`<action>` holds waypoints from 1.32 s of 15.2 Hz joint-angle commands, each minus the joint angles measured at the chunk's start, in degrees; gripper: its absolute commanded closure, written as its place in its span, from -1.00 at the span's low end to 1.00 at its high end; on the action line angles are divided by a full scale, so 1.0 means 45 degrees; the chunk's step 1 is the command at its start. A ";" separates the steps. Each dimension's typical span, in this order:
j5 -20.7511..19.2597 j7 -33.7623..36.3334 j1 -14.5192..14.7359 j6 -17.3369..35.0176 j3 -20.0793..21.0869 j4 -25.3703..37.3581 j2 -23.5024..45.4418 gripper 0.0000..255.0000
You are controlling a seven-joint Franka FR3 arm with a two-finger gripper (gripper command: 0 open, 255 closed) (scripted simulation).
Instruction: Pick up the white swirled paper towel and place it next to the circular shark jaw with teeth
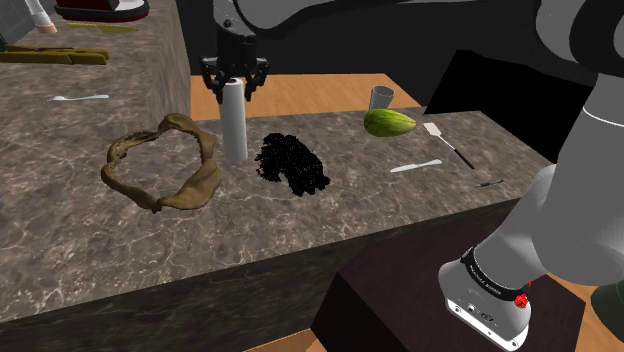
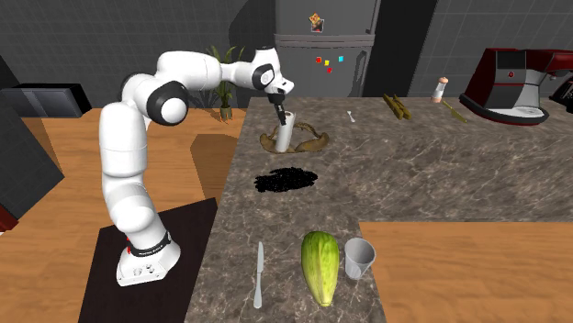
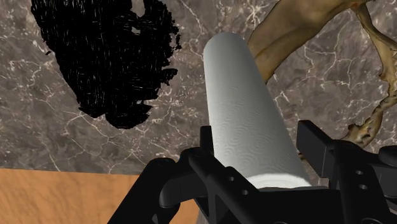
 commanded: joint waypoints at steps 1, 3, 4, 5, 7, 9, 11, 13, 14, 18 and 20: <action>-0.0044 0.0045 0.0007 0.0322 -0.0014 -0.0203 0.0116 1.00; -0.0077 0.0082 0.0006 0.0636 -0.0027 -0.0455 0.0180 1.00; -0.0095 0.0101 0.0006 0.0792 -0.0033 -0.0576 0.0216 1.00; -0.0113 0.0121 0.0006 0.0947 -0.0040 -0.0694 0.0254 1.00; -0.0153 0.0162 0.0008 0.1253 -0.0056 -0.0919 0.0339 1.00; -0.0196 0.0204 0.0012 0.1555 -0.0072 -0.1130 0.0433 1.00; -0.0243 0.0249 0.0018 0.1854 -0.0091 -0.1327 0.0538 1.00; -0.0263 0.0268 0.0021 0.1979 -0.0099 -0.1408 0.0584 1.00; -0.0263 0.0268 0.0021 0.1979 -0.0099 -0.1407 0.0584 1.00; -0.0263 0.0268 0.0021 0.1979 -0.0099 -0.1407 0.0585 1.00; -0.0263 0.0268 0.0021 0.1979 -0.0099 -0.1408 0.0584 -1.00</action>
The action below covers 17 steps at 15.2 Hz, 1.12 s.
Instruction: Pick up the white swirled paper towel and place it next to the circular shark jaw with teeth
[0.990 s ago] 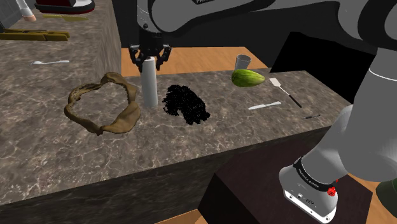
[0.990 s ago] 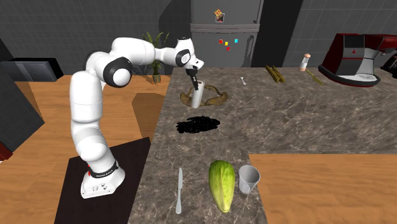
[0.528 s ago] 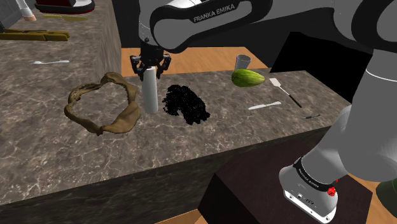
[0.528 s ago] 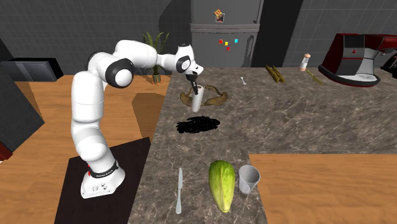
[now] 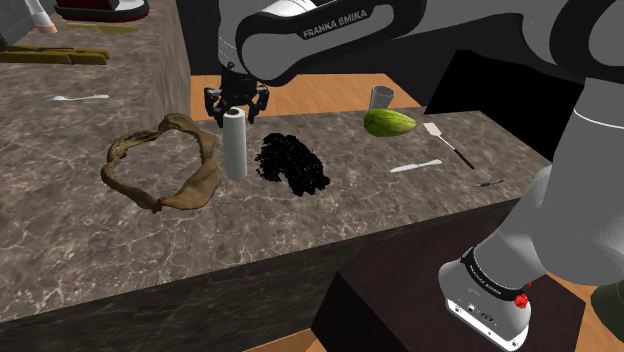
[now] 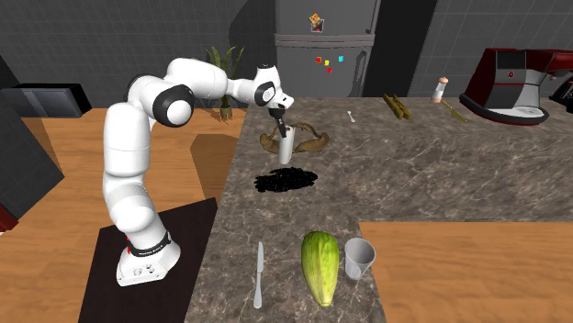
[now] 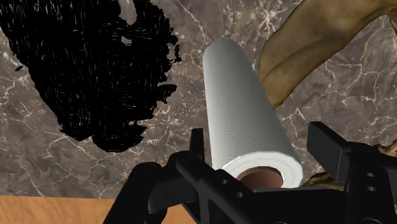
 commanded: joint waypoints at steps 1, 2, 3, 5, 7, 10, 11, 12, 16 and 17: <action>0.0000 0.0000 0.0000 0.0001 0.0000 0.0001 0.0000 -1.00; 0.0000 0.0000 0.0000 0.0000 0.0000 0.0001 0.0000 -1.00; 0.0000 0.0000 0.0000 0.0000 0.0000 0.0001 0.0000 -1.00; 0.0000 0.0000 0.0000 0.0000 0.0000 0.0001 0.0000 -1.00; 0.0138 -0.0084 -0.0026 -0.0623 0.0063 0.0154 -0.0480 -1.00; 0.0254 -0.0155 -0.0039 -0.1204 0.0107 0.0355 -0.0870 -1.00; 0.0254 -0.0155 -0.0038 -0.1203 0.0107 0.0353 -0.0871 -1.00; 0.0254 -0.0155 -0.0038 -0.1204 0.0107 0.0355 -0.0870 -1.00; 0.0254 -0.0155 -0.0038 -0.1204 0.0107 0.0355 -0.0870 -1.00; 0.0254 -0.0155 -0.0038 -0.1204 0.0107 0.0355 -0.0870 -1.00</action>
